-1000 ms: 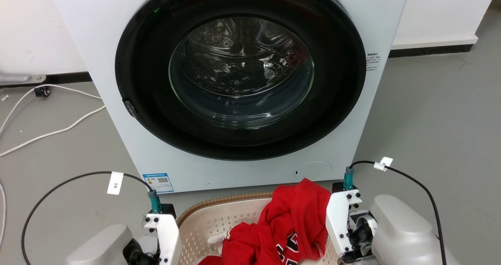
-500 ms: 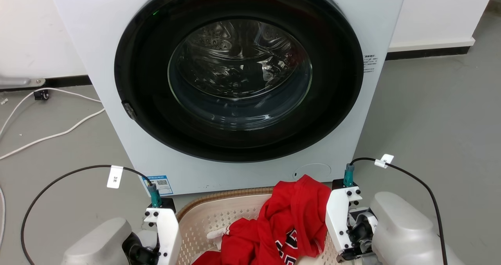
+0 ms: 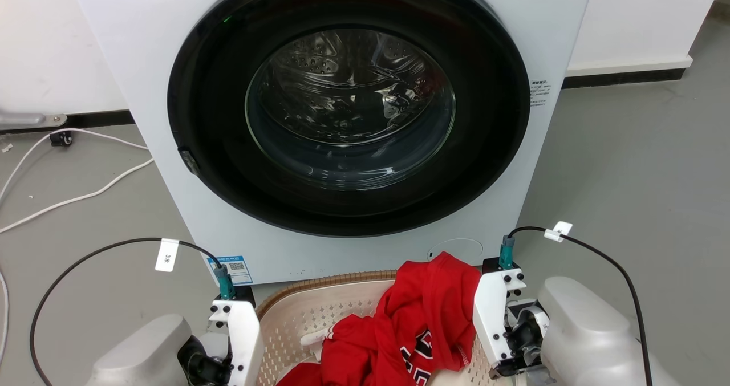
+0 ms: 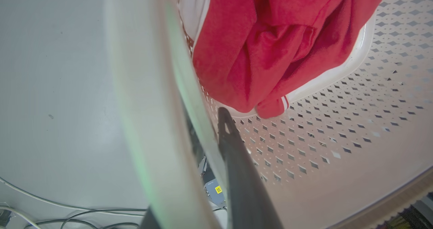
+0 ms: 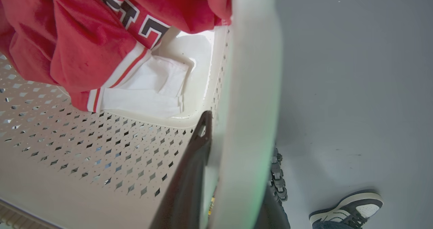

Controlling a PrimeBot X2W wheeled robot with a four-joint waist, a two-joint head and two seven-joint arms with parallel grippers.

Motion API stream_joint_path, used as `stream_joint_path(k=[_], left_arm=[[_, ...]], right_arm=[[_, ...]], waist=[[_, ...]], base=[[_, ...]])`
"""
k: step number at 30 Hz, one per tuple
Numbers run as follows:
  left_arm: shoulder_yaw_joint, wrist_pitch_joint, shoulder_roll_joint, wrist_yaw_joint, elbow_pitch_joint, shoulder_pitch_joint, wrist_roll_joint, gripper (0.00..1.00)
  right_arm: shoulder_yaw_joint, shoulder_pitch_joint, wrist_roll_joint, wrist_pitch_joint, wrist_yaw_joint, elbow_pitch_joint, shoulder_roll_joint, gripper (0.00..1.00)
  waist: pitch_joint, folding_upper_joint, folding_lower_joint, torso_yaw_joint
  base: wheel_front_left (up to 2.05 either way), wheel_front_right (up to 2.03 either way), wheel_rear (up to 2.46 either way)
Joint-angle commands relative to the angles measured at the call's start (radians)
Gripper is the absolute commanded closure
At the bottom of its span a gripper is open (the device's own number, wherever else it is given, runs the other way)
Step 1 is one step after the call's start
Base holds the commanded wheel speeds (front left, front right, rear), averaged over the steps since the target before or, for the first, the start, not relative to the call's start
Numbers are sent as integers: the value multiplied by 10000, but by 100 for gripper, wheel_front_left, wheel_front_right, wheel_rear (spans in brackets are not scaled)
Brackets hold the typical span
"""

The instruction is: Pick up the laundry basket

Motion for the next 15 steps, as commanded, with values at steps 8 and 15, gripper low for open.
stream_joint_path(k=[8, 15], left_arm=[[-101, 120, 242, 14, 213, -85, -38, 100], [-141, 99, 209, 14, 212, -113, -64, 100]], right_arm=[[15, -315, 173, -211, 0, 119, -235, 100], [129, -414, 219, -245, -1, 258, -239, 100]], waist=[[23, 0, 0, 53], [17, 0, 0, 116]], base=[[0, 0, 0], [0, 0, 0]])
